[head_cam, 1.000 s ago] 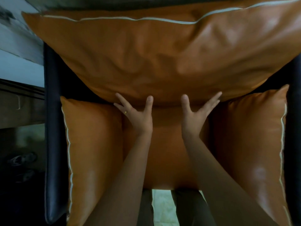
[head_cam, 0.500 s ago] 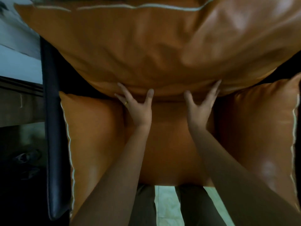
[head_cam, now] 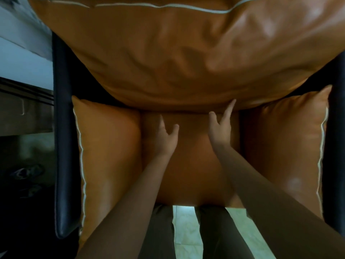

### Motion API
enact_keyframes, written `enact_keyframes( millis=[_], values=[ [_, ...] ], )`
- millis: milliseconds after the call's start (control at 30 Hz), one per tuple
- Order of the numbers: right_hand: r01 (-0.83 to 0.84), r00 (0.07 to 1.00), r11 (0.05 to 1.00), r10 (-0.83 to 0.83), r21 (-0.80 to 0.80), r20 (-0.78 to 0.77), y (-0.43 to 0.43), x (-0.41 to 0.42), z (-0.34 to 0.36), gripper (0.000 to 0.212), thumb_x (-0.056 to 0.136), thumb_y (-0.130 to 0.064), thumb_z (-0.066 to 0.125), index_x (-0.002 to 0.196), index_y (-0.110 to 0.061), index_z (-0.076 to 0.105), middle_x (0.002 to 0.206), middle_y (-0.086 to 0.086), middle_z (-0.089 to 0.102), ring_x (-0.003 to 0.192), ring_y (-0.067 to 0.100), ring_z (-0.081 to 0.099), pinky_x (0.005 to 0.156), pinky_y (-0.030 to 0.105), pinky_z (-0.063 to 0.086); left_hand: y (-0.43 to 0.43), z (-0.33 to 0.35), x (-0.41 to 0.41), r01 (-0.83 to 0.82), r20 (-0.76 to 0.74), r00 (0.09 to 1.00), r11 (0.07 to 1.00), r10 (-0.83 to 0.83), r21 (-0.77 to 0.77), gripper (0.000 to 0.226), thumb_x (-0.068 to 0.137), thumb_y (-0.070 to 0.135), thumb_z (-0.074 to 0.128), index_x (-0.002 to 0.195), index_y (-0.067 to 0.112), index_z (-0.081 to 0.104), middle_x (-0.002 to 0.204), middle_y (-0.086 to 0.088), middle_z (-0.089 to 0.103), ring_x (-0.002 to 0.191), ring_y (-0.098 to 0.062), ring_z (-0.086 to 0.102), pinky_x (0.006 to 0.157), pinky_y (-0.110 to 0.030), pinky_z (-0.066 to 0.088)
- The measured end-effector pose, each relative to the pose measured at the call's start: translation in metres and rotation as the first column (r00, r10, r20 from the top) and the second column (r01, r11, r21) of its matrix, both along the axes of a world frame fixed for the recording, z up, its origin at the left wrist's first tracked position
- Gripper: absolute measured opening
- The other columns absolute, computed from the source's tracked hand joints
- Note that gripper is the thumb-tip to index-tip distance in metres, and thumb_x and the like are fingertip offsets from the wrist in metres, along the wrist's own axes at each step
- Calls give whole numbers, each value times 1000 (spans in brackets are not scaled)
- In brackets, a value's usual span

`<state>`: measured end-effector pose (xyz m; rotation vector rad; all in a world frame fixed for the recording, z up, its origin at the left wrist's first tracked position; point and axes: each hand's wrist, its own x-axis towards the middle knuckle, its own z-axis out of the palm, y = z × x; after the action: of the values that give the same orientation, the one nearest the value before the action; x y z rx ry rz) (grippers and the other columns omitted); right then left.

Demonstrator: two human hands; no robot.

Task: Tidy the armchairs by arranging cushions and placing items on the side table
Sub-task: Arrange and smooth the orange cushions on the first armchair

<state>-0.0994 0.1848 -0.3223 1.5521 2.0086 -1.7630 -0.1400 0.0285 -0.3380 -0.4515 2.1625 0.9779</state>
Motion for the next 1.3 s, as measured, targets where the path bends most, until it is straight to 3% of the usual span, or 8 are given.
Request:
enact_keyframes(
  millis=[267, 433, 600, 767, 867, 1033, 1133, 1300],
  values=[
    [50, 996, 996, -44, -79, 73, 2, -28, -2, 79, 102, -36, 48, 157, -42, -9, 167, -2, 16, 149, 31, 28, 117, 45, 32, 32, 7, -47, -245, 111, 968, 935, 224, 255, 91, 87, 70, 54, 153, 52, -7, 167, 13, 6, 151, -26, 22, 116, -61, 30],
    [46, 978, 998, -34, -52, 205, -12, -16, 3, 76, 105, -27, 46, 158, -42, -7, 161, 2, 31, 104, 20, 61, 85, 38, 50, 17, 9, -25, -161, 116, 983, 974, 144, 160, 87, 95, 59, 53, 156, 45, -7, 168, 6, 7, 150, -29, 25, 116, -53, 33],
    [-193, 953, 978, 207, -84, 220, -37, 16, 18, 76, 105, -18, 46, 157, -48, -1, 168, -4, 13, 142, 28, 40, 85, 21, 45, -31, 8, 25, 14, 31, 999, 998, -16, 64, 84, 97, 50, 55, 157, 40, -3, 168, 5, 6, 152, -24, 19, 117, -46, 30],
    [-447, 864, 882, 468, -149, 183, -62, 38, 40, 76, 104, -10, 43, 157, -46, 3, 165, 1, 24, 67, 25, 57, 54, 31, 48, -71, 28, 68, -218, -27, 975, 973, 220, 73, 81, 97, 32, 61, 159, 36, 10, 165, 5, 21, 151, -19, 23, 120, -37, 27],
    [-616, 766, 776, 630, -137, 130, -79, 39, 57, 74, 103, -9, 45, 158, -42, 9, 151, 14, 46, 70, 34, 59, 57, 32, 47, -83, 59, 90, -267, -106, 955, 960, 276, 90, 74, 99, 24, 60, 159, 29, 16, 163, 5, 25, 149, -16, 25, 112, -21, 23],
    [-844, 533, 532, 846, -70, 16, -135, 13, 79, 66, 103, -13, 48, 158, -32, 18, 156, -2, 41, 141, 21, 42, 112, 32, 36, -115, 92, 125, -296, -275, 917, 955, 288, 14, 78, 97, 31, 60, 156, 41, 11, 167, 6, 9, 153, -12, 9, 116, -21, 15],
    [-959, 271, 278, 958, 60, -97, -179, -7, 98, 55, 103, -14, 47, 156, -21, 32, 157, 1, 41, 143, 15, 38, 112, 21, 29, -150, 102, 142, -425, -392, 837, 905, 382, -26, 78, 94, 27, 63, 156, 39, 18, 167, 4, 10, 154, -17, 4, 123, -41, 20],
    [-853, -233, -218, 972, 474, 27, -248, -45, 95, 59, 92, -23, 43, 149, -8, 44, 151, 16, 47, 145, 34, 36, 120, 39, 26, -205, 107, 163, -488, -374, 851, 817, 367, -309, 80, 93, 37, 61, 158, 35, 15, 168, -1, 2, 155, -22, -6, 121, -55, -4]
  ],
)
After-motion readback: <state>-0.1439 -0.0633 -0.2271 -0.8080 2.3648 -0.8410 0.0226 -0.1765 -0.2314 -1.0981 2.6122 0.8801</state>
